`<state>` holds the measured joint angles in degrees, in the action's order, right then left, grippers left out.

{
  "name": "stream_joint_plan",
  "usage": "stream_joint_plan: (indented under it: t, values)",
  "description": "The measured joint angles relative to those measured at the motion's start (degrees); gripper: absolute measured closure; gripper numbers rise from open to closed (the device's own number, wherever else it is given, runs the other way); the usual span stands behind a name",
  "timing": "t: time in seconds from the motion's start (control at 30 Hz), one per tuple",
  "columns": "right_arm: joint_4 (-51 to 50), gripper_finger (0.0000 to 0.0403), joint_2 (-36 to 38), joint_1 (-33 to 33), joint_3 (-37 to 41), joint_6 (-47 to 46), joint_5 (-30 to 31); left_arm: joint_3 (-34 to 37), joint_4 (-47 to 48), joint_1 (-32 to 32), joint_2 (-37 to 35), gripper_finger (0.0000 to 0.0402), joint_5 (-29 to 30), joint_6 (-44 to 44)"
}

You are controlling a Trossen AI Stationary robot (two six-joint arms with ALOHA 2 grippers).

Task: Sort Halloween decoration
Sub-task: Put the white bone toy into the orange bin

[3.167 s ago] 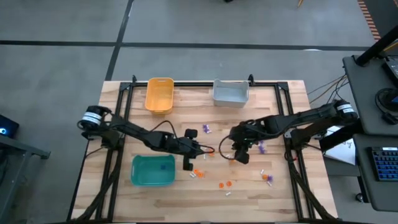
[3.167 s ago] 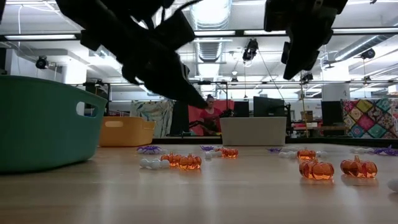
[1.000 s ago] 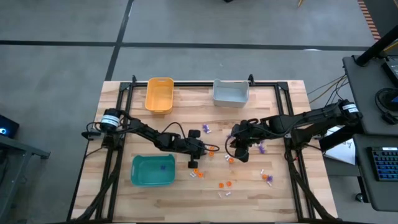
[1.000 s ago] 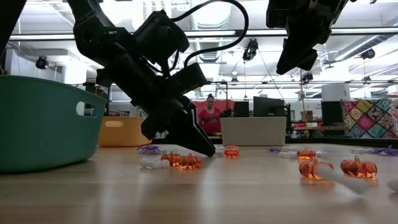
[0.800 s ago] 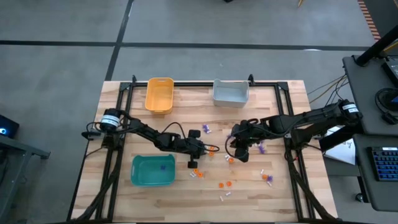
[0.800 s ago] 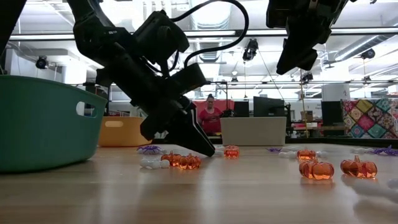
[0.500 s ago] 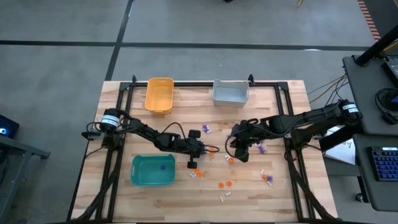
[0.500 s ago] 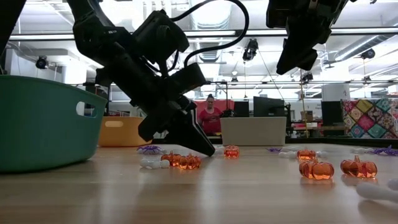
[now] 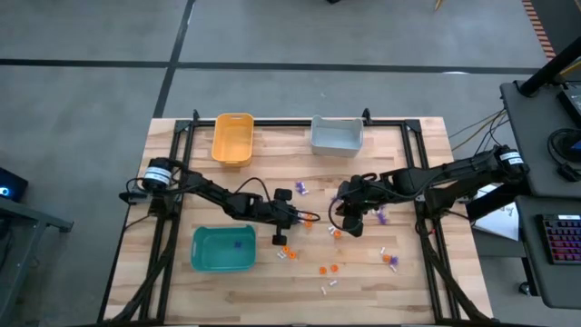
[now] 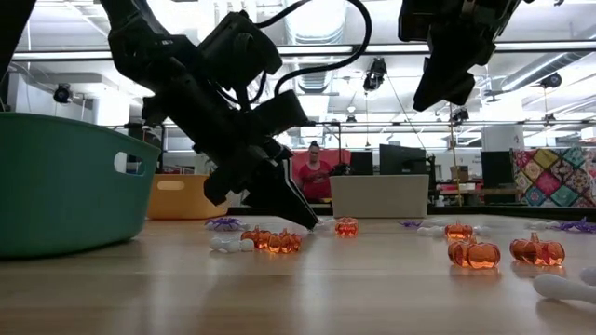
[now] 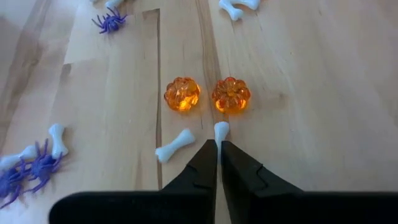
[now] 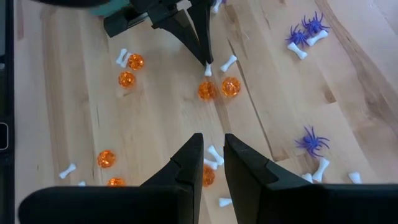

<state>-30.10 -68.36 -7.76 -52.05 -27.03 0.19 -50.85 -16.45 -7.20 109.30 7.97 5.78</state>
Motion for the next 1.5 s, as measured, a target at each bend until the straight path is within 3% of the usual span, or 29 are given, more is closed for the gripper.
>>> stream_joint_plan:
  t: [0.8,0.93,1.23,1.5]
  values:
    - [1.88,0.0349,0.00,0.02,0.00,-0.02,-0.05,0.00,8.72,0.06,-7.47,0.0401,-1.43,4.13]
    - [2.01,0.0349,0.00,0.02,0.00,-0.02,-0.04,0.00,9.57,1.31,-7.55,0.0398,-0.98,-1.48]
    - [2.22,0.0349,0.00,-0.12,0.00,-0.01,-0.02,-0.57,22.76,4.40,-10.67,0.0331,14.14,-13.31]
    - [2.26,0.0349,0.00,-0.12,0.00,0.07,-0.02,-2.01,30.85,6.85,-13.14,0.0279,15.13,-19.55]
